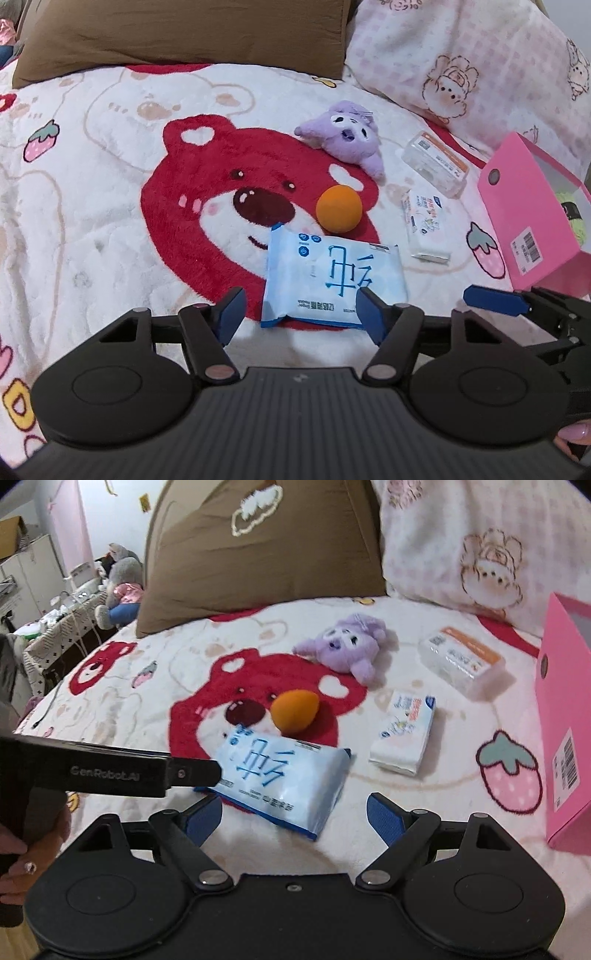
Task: Organize objects
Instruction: 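Move the left tool toward the blue-lettered wet-wipe pack, then close the left gripper on the blue-lettered wet-wipe pack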
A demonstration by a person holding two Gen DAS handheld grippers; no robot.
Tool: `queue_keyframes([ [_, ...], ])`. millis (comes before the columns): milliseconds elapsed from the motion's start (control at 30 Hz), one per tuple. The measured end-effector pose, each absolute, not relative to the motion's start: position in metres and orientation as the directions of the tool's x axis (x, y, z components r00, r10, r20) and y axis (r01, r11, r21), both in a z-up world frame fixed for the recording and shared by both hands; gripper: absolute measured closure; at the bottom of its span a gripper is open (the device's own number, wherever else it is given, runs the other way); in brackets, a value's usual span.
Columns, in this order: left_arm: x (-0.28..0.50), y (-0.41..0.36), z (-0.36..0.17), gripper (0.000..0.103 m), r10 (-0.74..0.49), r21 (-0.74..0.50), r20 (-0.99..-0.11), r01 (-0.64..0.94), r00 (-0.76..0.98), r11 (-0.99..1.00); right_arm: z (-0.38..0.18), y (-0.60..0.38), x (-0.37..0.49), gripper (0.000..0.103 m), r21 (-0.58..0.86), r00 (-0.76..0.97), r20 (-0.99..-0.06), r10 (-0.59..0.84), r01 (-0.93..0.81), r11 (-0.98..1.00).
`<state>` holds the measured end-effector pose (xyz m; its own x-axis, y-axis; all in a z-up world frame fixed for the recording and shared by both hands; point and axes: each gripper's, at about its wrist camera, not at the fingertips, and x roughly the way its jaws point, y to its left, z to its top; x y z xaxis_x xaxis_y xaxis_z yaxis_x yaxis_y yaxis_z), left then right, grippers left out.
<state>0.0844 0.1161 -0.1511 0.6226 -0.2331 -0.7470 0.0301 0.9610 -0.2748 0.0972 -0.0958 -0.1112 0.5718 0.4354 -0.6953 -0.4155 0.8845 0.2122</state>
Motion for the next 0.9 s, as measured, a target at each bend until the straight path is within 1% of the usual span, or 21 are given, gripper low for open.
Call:
queue_keyframes([
  [33,0.086,0.116,-0.153,0.041,-0.230,-0.271,-0.747,0.030,0.624,0.962,-0.114,-0.095,0.099,0.017,0.209,0.568,-0.704,0.427,-0.409,0.888],
  [100,0.090,0.116,-0.157,0.043,-0.217,-0.253,-0.752,0.031,0.622,0.967,-0.119,-0.093,0.102,0.027,0.191,0.546,-0.731,0.409,-0.412,0.891],
  [167,0.096,0.116,-0.162,0.046,-0.201,-0.233,-0.757,0.030,0.622,0.972,-0.124,-0.090,0.103,0.031,0.174,0.532,-0.752,0.389,-0.409,0.896],
  [267,0.100,0.117,-0.168,0.051,-0.191,-0.225,-0.752,0.027,0.631,0.974,-0.127,-0.089,0.108,0.033,0.212,0.503,-0.762,0.408,-0.401,0.891],
  [300,0.100,0.117,-0.169,0.055,-0.196,-0.231,-0.746,0.029,0.636,0.973,-0.127,-0.090,0.110,0.035,0.235,0.498,-0.760,0.418,-0.390,0.890],
  [333,0.099,0.116,-0.170,0.062,-0.203,-0.236,-0.742,0.035,0.639,0.971,-0.127,-0.091,0.113,0.036,0.265,0.492,-0.756,0.431,-0.372,0.890],
  [367,0.099,0.115,-0.170,0.067,-0.213,-0.240,-0.739,0.046,0.639,0.970,-0.129,-0.093,0.117,0.040,0.301,0.486,-0.751,0.447,-0.350,0.887],
  [400,0.099,0.114,-0.170,0.076,-0.228,-0.249,-0.737,0.058,0.636,0.967,-0.131,-0.095,0.121,0.044,0.336,0.475,-0.749,0.463,-0.329,0.882],
  [467,0.099,0.114,-0.171,0.077,-0.260,-0.286,-0.732,0.062,0.629,0.956,-0.137,-0.096,0.128,0.049,0.397,0.440,-0.747,0.499,-0.307,0.865],
  [500,0.099,0.113,-0.171,0.077,-0.278,-0.301,-0.731,0.070,0.623,0.951,-0.139,-0.095,0.130,0.049,0.401,0.437,-0.748,0.499,-0.301,0.865],
  [533,0.099,0.114,-0.171,0.077,-0.292,-0.315,-0.730,0.075,0.618,0.946,-0.141,-0.093,0.131,0.051,0.391,0.440,-0.752,0.490,-0.301,0.870],
  [600,0.098,0.113,-0.170,0.077,-0.319,-0.341,-0.729,0.083,0.606,0.937,-0.140,-0.092,0.129,0.063,0.358,0.458,-0.757,0.466,-0.305,0.882],
  [700,0.095,0.110,-0.169,0.077,-0.343,-0.367,-0.736,0.082,0.584,0.927,-0.137,-0.096,0.126,0.070,0.334,0.477,-0.758,0.444,-0.300,0.894],
  [767,0.096,0.105,-0.171,0.078,-0.328,-0.357,-0.766,0.059,0.553,0.932,-0.135,-0.101,0.123,0.070,0.347,0.468,-0.761,0.450,-0.294,0.891],
  [833,0.095,0.097,-0.171,0.077,-0.290,-0.306,-0.792,0.061,0.538,0.950,-0.135,-0.110,0.122,0.070,0.413,0.450,-0.751,0.483,-0.250,0.876],
  [900,0.093,0.089,-0.171,0.075,-0.247,-0.251,-0.802,0.068,0.544,0.966,-0.137,-0.115,0.122,0.070,0.442,0.452,-0.746,0.490,-0.215,0.871],
])
